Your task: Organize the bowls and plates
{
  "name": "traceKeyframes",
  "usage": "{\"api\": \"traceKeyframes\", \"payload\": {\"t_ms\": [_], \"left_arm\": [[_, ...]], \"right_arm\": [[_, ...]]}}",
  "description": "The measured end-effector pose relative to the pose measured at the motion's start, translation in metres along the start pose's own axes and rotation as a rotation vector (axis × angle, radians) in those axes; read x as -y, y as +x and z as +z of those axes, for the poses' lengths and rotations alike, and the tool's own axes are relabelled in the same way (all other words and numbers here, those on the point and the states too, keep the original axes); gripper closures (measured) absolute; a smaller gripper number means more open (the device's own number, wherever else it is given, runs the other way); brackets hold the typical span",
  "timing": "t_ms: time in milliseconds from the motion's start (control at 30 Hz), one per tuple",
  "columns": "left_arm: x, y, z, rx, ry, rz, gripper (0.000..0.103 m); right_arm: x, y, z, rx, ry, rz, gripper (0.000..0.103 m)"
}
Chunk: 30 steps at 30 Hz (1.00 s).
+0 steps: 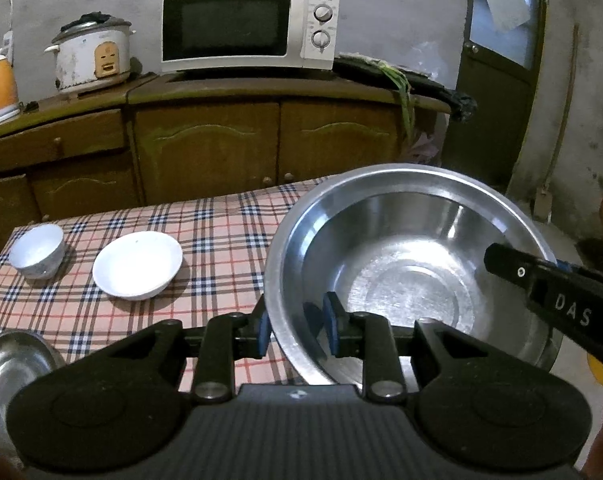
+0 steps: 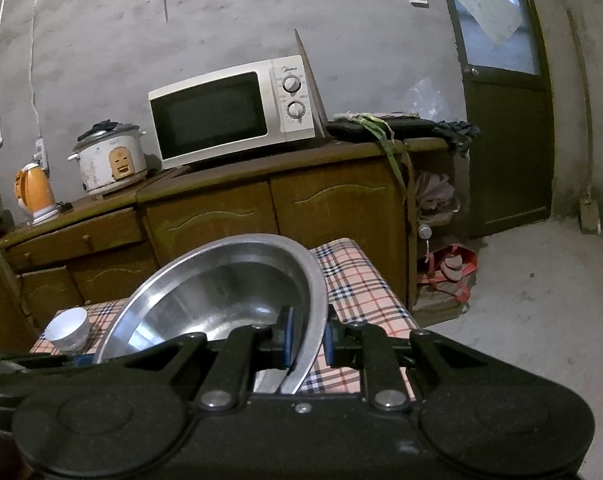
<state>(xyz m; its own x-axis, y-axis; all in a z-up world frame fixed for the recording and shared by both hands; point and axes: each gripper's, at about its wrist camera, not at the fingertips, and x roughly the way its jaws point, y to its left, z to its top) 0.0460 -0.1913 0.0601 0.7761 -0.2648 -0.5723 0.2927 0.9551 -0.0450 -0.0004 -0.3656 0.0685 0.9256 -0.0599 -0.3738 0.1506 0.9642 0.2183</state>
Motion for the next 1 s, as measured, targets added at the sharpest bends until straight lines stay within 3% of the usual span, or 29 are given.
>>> {"api": "traceKeyframes", "payload": {"t_ms": [1000], "left_arm": [[-0.018, -0.003, -0.033, -0.058, -0.016, 0.033, 0.075]], "right_arm": [[-0.017, 0.004, -0.033, -0.066, 0.007, 0.035, 0.082]]}}
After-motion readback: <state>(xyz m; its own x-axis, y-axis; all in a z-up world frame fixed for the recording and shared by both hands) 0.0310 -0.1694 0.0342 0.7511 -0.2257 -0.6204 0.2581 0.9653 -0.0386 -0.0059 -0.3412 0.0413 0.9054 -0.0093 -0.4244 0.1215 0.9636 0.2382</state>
